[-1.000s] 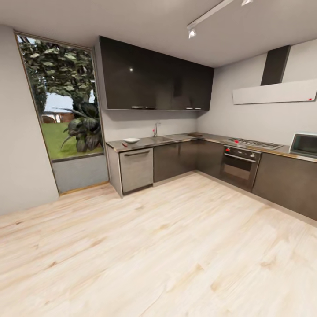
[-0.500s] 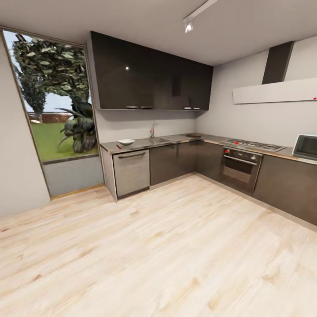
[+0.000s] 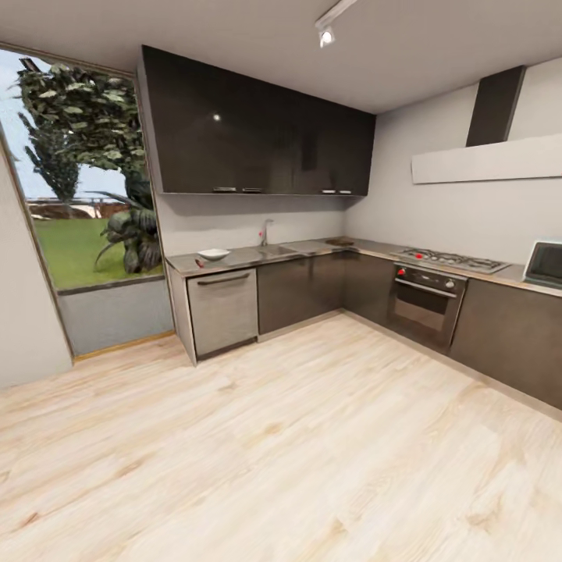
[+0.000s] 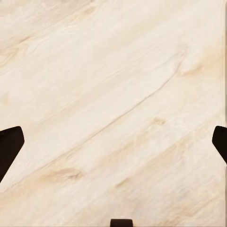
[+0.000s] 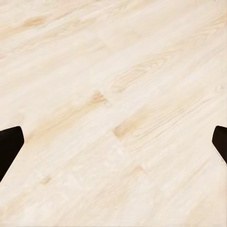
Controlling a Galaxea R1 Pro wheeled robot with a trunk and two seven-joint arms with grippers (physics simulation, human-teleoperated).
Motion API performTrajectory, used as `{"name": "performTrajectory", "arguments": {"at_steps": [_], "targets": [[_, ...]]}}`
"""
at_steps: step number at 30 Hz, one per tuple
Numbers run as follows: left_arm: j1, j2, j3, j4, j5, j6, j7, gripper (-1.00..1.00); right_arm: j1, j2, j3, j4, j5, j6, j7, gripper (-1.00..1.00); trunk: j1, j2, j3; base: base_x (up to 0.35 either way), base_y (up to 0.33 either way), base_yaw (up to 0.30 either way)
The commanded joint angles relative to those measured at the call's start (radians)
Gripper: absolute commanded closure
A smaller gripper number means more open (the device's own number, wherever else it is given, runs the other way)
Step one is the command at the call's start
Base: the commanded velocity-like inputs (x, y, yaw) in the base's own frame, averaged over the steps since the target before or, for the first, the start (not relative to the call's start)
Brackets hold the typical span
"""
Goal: In the kitchen, take the Vidalia onion out of the sink, dice it on the chopping board with the paring knife, put the diced onion into the bowl on the countertop, then place both the paring knife and the chopping board into the sink.
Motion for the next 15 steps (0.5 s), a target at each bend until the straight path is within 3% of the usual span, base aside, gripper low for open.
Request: {"name": "performTrajectory", "arguments": {"at_steps": [1, 15], "targets": [[0.0, 0.0, 0.0, 0.0, -0.001, -0.002, 0.0, -1.0, -0.001, 0.0, 0.0, 0.001, 0.001, -0.003, -0.003, -1.0, 0.001, 0.0, -0.001, 0.296, -0.185, 0.0], [0.0, 0.0, -0.001, 0.0, -0.001, -0.002, 0.0, -1.0, -0.001, -0.001, -0.001, 0.001, 0.001, -0.003, -0.004, -1.0, 0.001, 0.0, -0.001, 0.296, -0.185, 0.0]]}}
